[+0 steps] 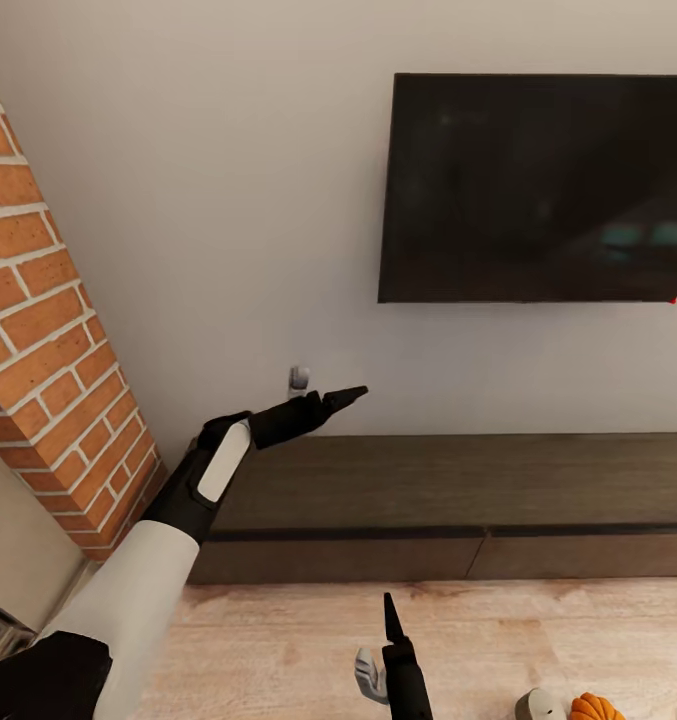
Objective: Place each of the two pumpkins and all three candles from the living room inside a cabinet in the living room (use any cabinet), then make sure every cabinet is closed, and position the cauldron so it is next to a table in the living room.
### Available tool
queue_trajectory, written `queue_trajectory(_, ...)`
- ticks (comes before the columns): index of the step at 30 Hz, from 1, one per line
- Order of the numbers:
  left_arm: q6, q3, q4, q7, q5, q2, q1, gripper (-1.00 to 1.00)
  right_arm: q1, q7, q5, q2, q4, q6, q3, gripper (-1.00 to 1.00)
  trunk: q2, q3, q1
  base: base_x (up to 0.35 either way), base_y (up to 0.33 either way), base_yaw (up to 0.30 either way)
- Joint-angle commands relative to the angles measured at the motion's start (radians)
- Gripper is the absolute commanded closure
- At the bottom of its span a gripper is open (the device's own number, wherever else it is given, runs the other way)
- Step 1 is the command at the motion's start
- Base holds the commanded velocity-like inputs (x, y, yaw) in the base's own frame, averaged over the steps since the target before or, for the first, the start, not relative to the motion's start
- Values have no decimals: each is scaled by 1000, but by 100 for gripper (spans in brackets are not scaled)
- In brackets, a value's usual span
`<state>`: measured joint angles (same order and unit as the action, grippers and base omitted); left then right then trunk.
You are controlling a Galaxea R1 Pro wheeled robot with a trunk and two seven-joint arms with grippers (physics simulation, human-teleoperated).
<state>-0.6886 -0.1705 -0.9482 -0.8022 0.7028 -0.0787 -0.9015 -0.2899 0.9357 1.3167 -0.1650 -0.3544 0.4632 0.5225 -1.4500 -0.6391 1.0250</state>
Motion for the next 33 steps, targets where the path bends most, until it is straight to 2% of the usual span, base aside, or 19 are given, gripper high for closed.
queue_trajectory(1,1,-1,-9,0,0,1,1,-100,0,0,0,0,0,-2,0,-100,0,0,0,79,0,0)
queue_trajectory(33,3,-3,-43,0,0,5,7,-100,2,5,0,1,0,-31,1,-100,0,0,0,5,0,0)
